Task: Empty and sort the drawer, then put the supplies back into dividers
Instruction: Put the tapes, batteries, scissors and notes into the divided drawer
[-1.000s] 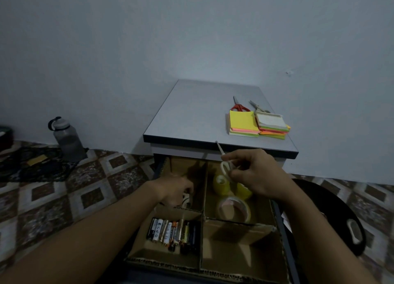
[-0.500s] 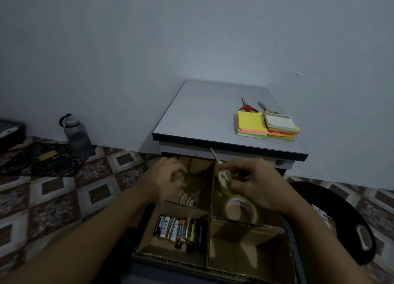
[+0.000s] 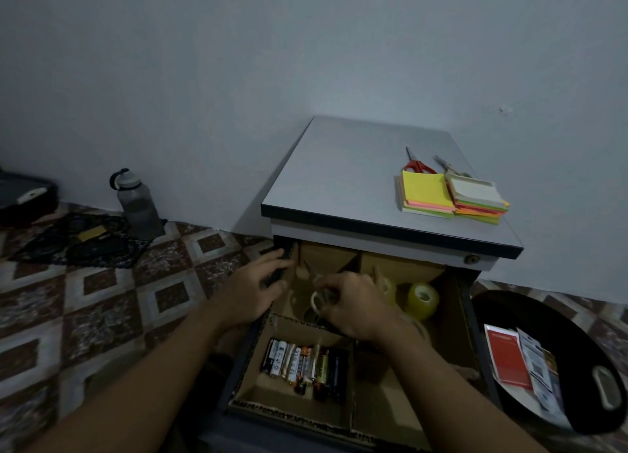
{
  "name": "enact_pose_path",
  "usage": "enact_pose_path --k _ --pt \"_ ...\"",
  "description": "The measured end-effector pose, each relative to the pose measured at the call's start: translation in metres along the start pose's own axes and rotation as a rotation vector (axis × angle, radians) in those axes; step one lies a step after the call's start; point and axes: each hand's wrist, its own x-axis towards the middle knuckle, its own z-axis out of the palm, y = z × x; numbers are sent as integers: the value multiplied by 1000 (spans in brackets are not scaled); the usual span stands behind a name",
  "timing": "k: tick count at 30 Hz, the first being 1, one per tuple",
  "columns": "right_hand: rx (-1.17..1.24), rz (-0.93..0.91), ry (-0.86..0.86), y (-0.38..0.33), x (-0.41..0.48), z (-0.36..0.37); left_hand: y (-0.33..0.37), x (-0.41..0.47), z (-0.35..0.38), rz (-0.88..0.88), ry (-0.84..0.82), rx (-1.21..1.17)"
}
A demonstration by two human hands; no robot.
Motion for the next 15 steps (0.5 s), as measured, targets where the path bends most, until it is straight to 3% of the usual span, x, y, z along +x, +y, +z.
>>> enact_pose_path --k 11,15 --pt "-388 96 -94 -5 29 19 3 1 1 -25 38 -57" --pt "-359 92 -86 0 28 21 5 0 1 -26 26 -37"
